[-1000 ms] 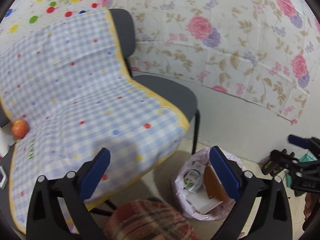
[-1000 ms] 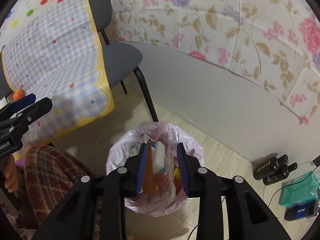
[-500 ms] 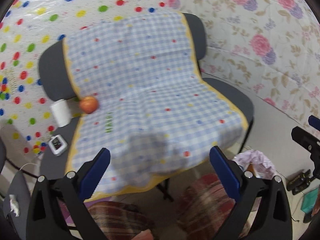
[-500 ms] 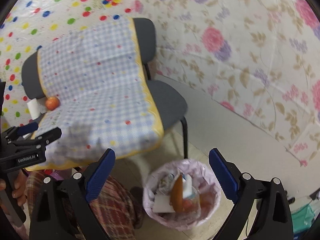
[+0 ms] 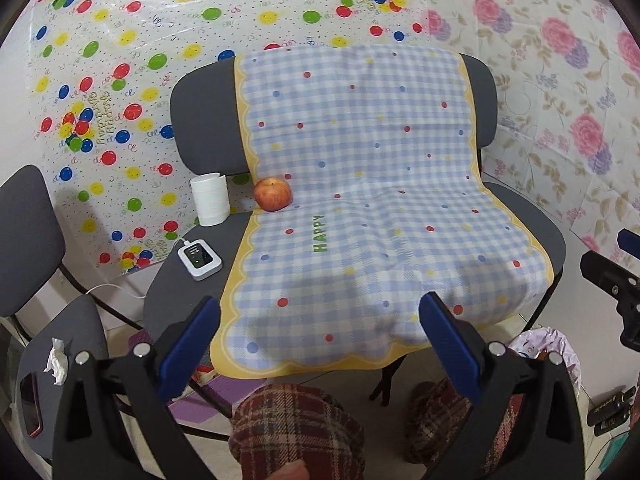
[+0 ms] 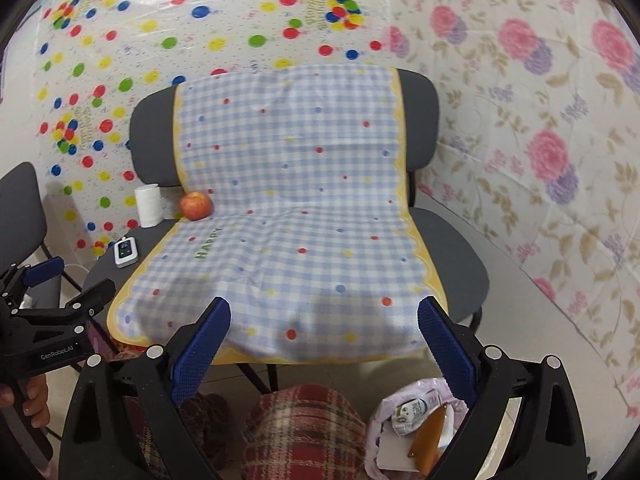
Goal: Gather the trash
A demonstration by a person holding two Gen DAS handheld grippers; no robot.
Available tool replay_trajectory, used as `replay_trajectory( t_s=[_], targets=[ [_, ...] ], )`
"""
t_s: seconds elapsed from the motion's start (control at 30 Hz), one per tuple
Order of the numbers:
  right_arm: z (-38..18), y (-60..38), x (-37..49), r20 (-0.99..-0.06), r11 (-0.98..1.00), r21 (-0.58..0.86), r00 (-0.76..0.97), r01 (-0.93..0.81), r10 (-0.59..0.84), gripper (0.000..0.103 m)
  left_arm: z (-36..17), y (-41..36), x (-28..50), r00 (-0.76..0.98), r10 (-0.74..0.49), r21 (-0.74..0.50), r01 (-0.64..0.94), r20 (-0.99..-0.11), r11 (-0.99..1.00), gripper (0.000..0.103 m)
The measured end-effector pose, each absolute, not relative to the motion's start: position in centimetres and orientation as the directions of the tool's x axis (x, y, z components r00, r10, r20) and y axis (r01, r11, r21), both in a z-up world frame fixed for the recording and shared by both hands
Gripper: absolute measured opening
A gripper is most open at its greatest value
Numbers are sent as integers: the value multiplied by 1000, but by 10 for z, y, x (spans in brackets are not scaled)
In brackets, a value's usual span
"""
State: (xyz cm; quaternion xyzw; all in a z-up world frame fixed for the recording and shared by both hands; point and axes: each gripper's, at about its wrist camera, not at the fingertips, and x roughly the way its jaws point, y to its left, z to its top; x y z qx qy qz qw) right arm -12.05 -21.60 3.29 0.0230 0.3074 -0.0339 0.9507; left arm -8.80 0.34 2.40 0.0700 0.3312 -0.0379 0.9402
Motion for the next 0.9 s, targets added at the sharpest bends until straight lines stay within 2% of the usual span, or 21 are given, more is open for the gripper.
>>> replay_trajectory(
  t_s=[0.9],
  targets=[
    [24, -212, -113, -605, 997, 39, 796, 63, -27, 94, 26, 11, -80, 785, 3, 111, 83, -619, 990, 97]
  ],
)
